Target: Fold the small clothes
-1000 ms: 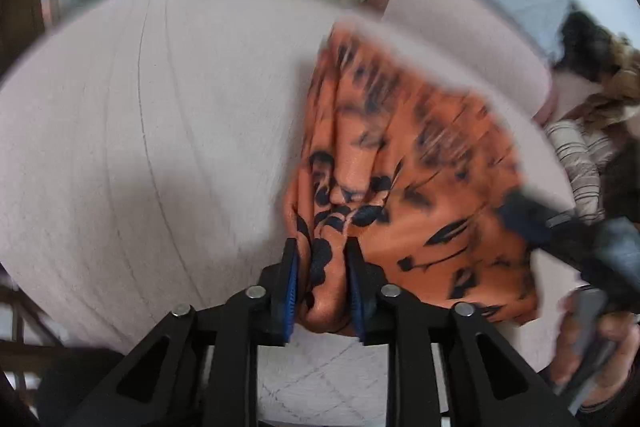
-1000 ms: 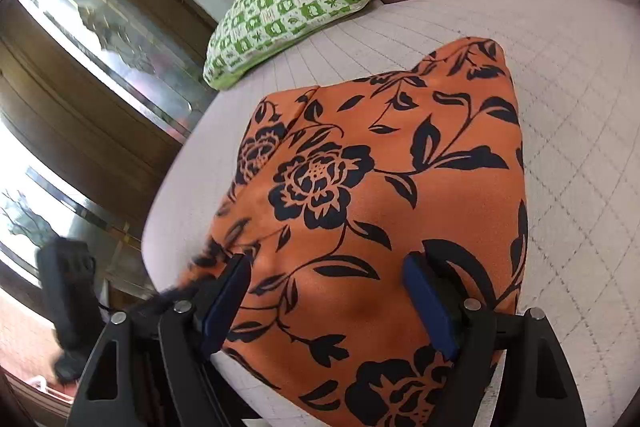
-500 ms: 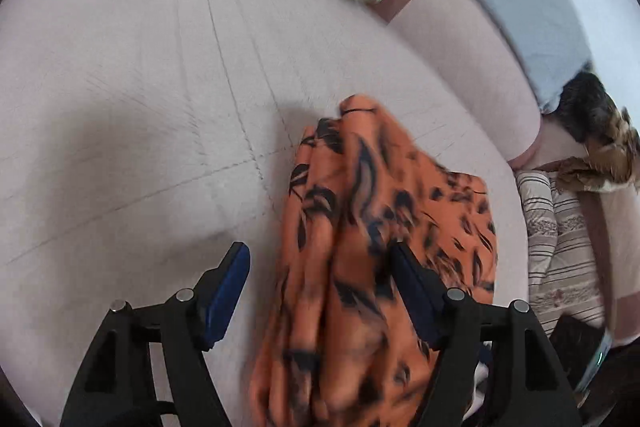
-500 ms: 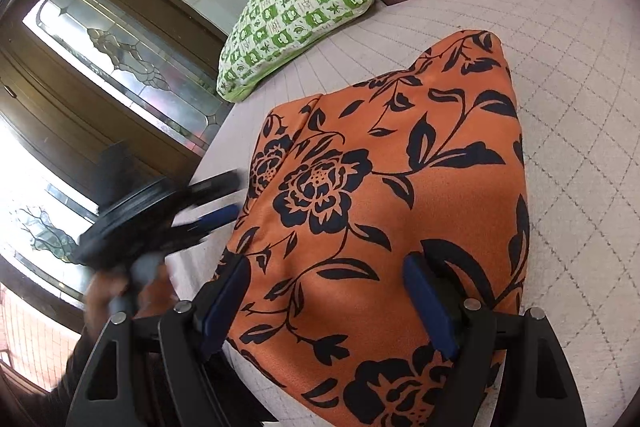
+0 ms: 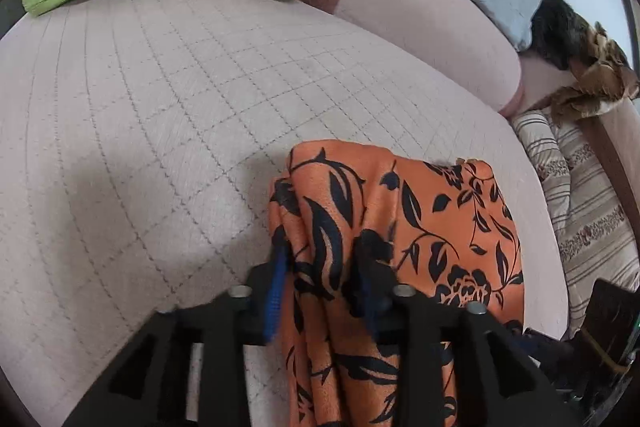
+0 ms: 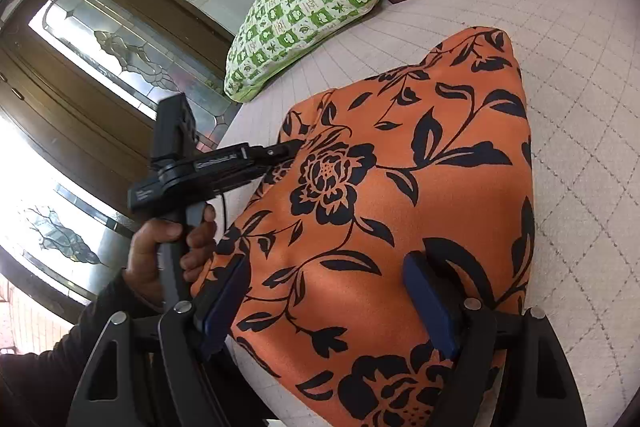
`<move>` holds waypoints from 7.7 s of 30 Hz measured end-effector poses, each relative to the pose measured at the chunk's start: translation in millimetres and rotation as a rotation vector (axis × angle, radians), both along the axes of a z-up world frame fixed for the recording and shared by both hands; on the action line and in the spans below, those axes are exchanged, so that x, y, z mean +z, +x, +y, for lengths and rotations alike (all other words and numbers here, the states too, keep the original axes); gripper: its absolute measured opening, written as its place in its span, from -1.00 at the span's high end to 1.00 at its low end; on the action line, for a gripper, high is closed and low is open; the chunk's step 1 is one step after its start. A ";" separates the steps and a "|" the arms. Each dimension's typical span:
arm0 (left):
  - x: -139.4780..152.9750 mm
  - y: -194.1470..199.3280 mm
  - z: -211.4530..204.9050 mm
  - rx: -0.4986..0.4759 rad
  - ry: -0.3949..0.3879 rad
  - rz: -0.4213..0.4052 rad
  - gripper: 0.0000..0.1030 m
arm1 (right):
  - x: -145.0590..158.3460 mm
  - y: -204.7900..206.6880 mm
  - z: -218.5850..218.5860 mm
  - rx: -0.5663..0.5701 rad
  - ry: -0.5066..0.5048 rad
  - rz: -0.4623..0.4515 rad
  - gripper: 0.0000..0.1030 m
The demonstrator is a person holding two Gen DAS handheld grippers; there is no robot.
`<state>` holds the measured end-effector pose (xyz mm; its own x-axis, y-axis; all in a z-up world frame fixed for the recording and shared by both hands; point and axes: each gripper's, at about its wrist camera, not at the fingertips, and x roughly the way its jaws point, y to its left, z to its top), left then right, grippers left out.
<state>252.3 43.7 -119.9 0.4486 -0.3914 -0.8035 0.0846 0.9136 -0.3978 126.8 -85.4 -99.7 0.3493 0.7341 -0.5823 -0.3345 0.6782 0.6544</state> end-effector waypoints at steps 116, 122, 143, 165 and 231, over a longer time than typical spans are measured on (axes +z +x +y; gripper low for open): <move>49.7 -110.9 41.4 -0.048 -0.059 -0.050 0.35 | 21.1 60.0 -38.2 -0.077 -0.078 0.126 0.29; 101.8 -112.8 7.0 -0.092 -0.089 -0.162 0.35 | 70.6 55.3 -87.8 -0.106 -0.078 0.039 0.29; 5.7 -52.0 -85.0 -0.093 0.037 -0.013 0.09 | 8.3 67.5 -214.2 -0.196 -0.092 0.146 0.16; 50.3 -142.6 -51.6 0.037 0.269 -0.151 -0.55 | 78.6 -11.2 -146.6 -0.283 -0.430 -0.098 -0.51; 143.7 -243.9 -104.4 0.068 0.420 -0.442 -0.90 | 151.7 -139.7 -144.1 -0.513 -0.711 -0.310 -1.00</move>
